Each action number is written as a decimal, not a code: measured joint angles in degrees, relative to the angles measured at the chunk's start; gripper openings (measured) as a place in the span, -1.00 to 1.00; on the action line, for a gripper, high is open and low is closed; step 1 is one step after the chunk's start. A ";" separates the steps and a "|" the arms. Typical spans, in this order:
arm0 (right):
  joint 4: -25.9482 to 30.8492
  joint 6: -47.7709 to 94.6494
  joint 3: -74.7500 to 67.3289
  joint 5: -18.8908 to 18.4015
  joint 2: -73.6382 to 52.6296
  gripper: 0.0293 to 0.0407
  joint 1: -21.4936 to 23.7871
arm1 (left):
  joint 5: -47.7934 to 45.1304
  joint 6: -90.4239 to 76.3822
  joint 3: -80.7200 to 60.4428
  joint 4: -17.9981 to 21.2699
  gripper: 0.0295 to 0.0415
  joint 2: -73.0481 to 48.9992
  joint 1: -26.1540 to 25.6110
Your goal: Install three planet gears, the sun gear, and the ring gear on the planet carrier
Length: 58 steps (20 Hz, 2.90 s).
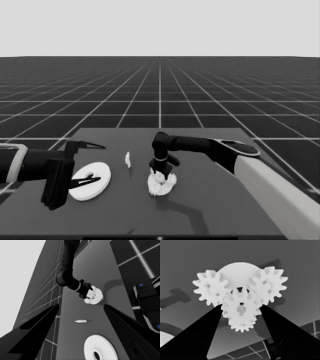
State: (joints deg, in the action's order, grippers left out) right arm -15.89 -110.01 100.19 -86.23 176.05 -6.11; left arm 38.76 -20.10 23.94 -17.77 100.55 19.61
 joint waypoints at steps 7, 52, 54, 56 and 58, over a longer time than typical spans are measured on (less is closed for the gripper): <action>-0.01 -4.20 0.00 0.00 0.02 -0.72 -0.01 | 0.00 0.00 0.00 0.00 0.49 0.00 0.00; -0.02 -26.65 0.03 0.00 -0.02 0.61 -0.11 | 0.00 0.00 0.00 0.00 0.49 0.00 0.00; 6.74 -6.21 -5.97 -3.29 -1.61 0.76 5.72 | 0.00 0.00 0.00 0.00 0.49 0.00 0.00; 14.37 16.10 -7.30 -4.43 -1.63 0.67 15.46 | 0.00 0.00 0.00 0.00 0.49 0.00 0.00; 17.20 24.91 -6.35 -4.37 -1.40 0.62 18.60 | 0.00 0.00 0.00 0.00 0.49 0.00 0.00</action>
State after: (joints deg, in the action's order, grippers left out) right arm 1.30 -85.10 93.84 -90.59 174.66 12.49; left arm 38.76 -20.10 23.94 -17.77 100.55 19.61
